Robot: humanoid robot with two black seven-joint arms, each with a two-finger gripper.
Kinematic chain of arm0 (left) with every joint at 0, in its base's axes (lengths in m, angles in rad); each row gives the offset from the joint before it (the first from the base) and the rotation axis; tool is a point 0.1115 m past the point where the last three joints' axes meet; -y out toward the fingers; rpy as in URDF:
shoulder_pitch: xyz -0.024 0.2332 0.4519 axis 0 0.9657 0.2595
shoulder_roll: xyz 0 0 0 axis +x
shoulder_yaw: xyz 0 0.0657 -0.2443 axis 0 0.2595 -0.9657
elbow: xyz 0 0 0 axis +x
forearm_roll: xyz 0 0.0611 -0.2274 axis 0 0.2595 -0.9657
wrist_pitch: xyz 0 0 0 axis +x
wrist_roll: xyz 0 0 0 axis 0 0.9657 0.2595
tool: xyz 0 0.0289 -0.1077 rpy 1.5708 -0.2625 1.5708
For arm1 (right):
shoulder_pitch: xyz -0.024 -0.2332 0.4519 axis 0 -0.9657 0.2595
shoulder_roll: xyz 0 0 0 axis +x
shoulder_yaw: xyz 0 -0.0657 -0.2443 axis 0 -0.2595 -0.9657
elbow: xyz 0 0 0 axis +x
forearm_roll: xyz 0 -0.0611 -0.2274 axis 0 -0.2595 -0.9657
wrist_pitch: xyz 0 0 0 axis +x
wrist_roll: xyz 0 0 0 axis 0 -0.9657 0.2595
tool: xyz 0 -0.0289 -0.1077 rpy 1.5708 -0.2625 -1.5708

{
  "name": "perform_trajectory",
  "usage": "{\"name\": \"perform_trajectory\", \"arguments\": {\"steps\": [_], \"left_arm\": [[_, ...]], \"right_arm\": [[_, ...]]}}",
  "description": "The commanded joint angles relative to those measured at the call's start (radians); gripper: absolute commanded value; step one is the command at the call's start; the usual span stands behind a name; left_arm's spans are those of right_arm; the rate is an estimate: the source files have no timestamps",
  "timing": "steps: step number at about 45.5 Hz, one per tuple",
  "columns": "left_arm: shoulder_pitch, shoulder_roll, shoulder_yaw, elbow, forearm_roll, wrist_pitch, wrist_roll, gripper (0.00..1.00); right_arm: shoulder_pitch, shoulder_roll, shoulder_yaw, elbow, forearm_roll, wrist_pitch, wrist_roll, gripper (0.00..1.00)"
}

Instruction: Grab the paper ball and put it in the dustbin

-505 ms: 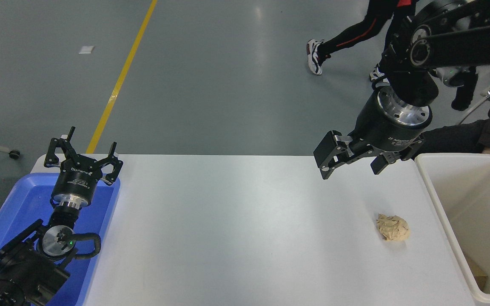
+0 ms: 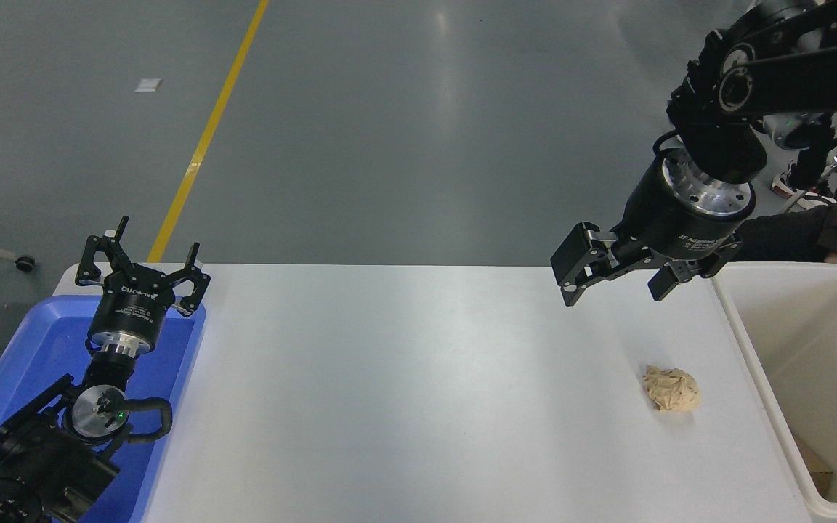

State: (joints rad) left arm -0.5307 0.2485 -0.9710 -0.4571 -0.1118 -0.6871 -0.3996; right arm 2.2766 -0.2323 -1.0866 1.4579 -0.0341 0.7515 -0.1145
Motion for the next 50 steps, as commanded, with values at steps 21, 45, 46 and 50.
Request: {"name": "perform_trajectory", "arguments": {"steps": [21, 45, 46, 50], "left_arm": [[0.000, 0.000, 0.000, 0.000, 0.001, 0.000, -0.001, 1.00], [0.000, 0.000, 0.000, 0.000, 0.001, 0.000, -0.001, 1.00], [0.000, 0.000, 0.000, 0.000, 0.001, 0.000, -0.001, 1.00], [-0.002, 0.000, 0.000, 0.000, 0.001, 0.000, -0.001, 1.00]], "right_arm": [[-0.655, -0.128, 0.135, -0.419, -0.438, -0.277, 0.015, 1.00], [-1.005, -0.206, 0.364, -0.596, -0.540, -0.397, 0.021, 1.00], [-1.013, -0.206, 0.367, -0.600, -0.540, -0.399, 0.021, 1.00], [-1.042, -0.205, 0.379, -0.617, -0.540, -0.400, 0.021, 1.00]]}}
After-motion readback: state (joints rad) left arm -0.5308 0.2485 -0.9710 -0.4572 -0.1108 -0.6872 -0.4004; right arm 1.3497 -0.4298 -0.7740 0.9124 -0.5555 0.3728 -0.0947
